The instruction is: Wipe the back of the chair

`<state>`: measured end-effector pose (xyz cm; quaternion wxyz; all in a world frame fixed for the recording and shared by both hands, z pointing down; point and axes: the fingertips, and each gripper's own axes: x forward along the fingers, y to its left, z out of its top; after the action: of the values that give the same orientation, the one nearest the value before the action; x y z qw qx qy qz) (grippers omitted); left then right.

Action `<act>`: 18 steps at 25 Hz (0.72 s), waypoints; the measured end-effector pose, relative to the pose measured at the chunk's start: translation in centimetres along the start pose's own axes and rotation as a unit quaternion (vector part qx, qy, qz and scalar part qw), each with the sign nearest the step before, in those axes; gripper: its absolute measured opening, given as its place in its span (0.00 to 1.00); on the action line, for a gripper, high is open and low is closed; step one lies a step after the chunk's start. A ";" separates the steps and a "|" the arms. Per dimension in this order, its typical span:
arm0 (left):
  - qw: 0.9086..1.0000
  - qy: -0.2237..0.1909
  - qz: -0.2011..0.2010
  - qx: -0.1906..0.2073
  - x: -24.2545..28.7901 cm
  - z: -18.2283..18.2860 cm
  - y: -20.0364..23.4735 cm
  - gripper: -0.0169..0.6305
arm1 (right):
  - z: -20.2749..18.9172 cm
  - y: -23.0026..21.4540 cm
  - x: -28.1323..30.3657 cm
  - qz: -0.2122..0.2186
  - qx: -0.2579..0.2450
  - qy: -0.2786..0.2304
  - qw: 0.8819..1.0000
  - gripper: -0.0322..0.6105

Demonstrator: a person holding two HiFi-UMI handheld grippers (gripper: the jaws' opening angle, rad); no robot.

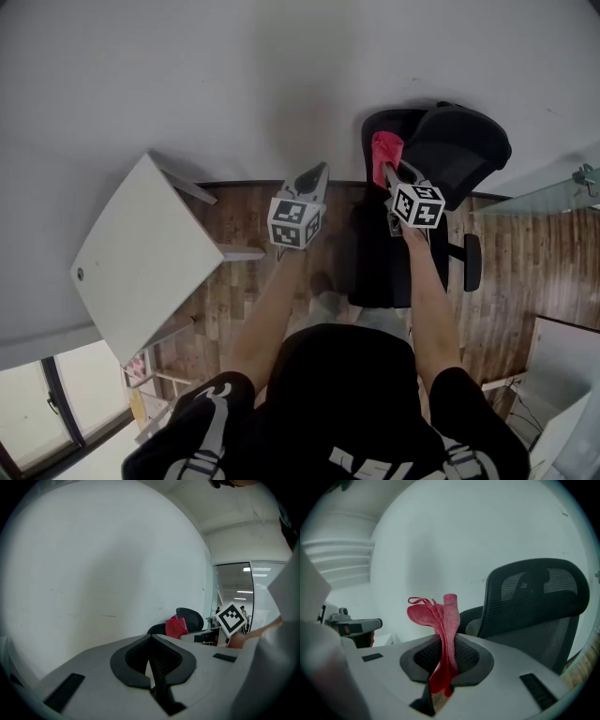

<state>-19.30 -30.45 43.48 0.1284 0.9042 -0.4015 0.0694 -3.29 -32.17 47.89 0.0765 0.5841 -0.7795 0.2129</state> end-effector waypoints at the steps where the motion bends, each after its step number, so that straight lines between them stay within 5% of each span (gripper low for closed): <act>1: 1.000 0.000 -0.002 0.001 0.3 -0.4 0.3 0.06 | -0.7 0.0 0.6 -0.001 -0.002 0.005 1.000 0.16; 11: 0.999 0.002 -0.035 -0.034 4.2 -3.2 1.6 0.06 | -5.8 -3.9 6.3 -0.026 0.019 0.030 0.999 0.16; 18: 0.998 0.016 -0.063 -0.024 5.7 -5.3 1.7 0.06 | -7.3 -4.6 9.0 -0.025 -0.031 0.044 0.998 0.16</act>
<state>-16.88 -34.11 50.12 0.1606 0.9233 -0.3428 0.0656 -2.64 -38.04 58.89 0.1341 0.5907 -0.7668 0.2125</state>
